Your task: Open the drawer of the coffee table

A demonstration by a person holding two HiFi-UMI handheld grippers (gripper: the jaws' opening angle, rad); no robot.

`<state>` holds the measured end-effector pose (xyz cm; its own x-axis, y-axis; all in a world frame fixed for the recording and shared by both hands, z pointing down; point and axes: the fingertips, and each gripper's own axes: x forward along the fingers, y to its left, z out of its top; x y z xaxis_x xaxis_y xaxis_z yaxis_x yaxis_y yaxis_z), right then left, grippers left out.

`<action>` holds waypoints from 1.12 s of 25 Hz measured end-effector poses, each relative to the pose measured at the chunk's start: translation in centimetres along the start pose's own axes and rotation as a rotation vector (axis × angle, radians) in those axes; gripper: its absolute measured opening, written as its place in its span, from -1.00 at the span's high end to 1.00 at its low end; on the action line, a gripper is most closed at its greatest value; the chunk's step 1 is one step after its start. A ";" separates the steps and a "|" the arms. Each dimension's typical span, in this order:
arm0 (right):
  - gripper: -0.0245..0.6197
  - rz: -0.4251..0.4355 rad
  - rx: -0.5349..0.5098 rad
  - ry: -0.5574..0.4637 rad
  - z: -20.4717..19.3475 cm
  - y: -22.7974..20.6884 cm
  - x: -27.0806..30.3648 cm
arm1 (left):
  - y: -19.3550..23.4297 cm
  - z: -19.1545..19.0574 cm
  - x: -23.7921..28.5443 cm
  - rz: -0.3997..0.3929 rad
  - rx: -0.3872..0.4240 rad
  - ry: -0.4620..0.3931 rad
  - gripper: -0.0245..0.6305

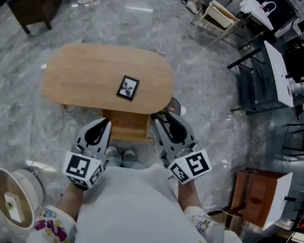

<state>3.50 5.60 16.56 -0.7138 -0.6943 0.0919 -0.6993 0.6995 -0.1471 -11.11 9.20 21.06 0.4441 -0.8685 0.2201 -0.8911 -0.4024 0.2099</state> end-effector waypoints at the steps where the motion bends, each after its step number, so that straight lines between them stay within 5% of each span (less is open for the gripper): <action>1: 0.59 -0.011 0.017 -0.008 0.1 0.0 -0.2 | -0.1 0.3 -0.2 -0.002 0.004 0.000 0.88; 11: 0.88 -0.078 -0.012 0.007 -1.3 0.7 -2.3 | 0.1 0.2 -2.5 0.024 0.035 0.019 0.88; 28: 0.93 -0.140 -0.028 0.030 -2.2 -0.7 -4.5 | -1.0 -0.3 -2.5 0.033 0.049 0.011 0.88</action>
<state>7.10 8.60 18.43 -0.6100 -0.7801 0.1393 -0.7924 0.6011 -0.1037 -11.31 11.81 20.60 0.4155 -0.8783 0.2363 -0.9085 -0.3880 0.1554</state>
